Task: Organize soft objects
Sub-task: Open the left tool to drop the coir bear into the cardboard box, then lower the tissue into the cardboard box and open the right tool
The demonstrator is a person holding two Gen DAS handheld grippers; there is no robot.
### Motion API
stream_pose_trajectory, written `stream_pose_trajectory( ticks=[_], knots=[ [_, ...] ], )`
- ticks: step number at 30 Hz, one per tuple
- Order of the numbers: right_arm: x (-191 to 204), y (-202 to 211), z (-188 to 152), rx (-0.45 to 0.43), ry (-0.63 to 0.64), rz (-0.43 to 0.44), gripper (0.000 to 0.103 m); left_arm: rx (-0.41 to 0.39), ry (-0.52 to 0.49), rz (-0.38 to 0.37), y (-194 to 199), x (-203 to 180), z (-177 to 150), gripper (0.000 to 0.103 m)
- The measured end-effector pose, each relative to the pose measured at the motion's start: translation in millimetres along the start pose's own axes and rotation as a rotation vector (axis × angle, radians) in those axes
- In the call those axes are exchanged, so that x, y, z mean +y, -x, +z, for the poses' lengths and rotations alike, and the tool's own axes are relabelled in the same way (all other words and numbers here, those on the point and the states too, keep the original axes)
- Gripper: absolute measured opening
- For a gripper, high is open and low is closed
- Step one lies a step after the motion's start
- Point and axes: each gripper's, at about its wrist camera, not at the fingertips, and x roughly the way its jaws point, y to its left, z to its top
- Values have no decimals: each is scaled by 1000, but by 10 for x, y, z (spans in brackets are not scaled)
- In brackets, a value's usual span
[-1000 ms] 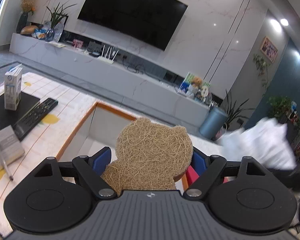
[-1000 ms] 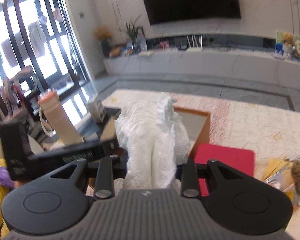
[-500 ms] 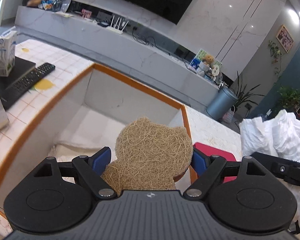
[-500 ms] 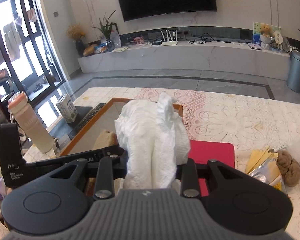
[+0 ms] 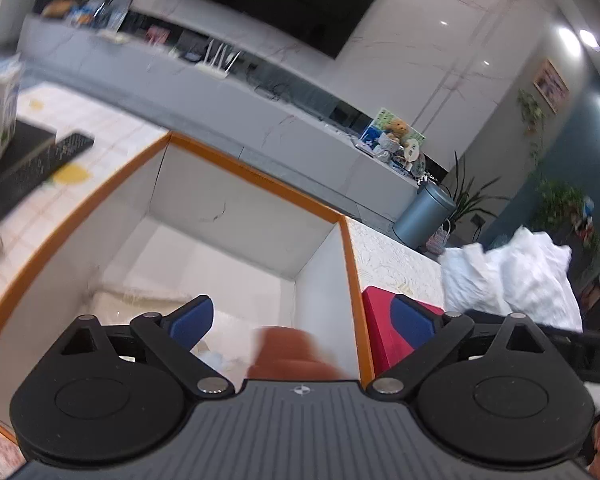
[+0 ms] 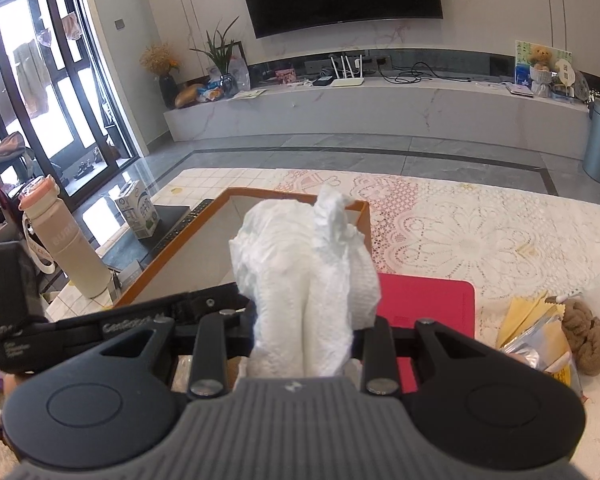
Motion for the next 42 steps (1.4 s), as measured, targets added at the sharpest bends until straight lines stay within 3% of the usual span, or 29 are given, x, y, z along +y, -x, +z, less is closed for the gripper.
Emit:
stream_pose_trajectory(
  ticks=[5, 9, 13, 21, 27, 31, 36, 39, 42],
  knots=[
    [8, -38, -27, 12, -1, 4, 30, -61, -118, 49, 132, -181, -42, 103],
    [62, -45, -4, 18, 6, 20, 30, -96, -123, 93, 298, -151, 24, 103],
    [187, -6, 30, -5, 41, 21, 37, -134, -72, 89, 522, -13, 142, 103],
    [529, -94, 248, 2, 110, 76, 31, -204, -35, 169, 837, 236, 282, 103],
    [935, -416, 362, 67, 226, 79, 26, -200, 20, 243, 981, 480, 355, 103],
    [1155, -776, 345, 140, 311, 47, 26, -222, 46, 248, 1072, 645, 387, 103],
    [1173, -1229, 394, 193, 252, 6, 26, -186, 108, 260, 1022, 833, 379, 103],
    [1092, -1427, 419, 192, 139, -25, 26, -178, 120, 264, 1001, 893, 363, 103],
    [1008, -1620, 389, 243, 65, 13, 26, -180, 128, 247, 1014, 917, 357, 103]
  ],
)
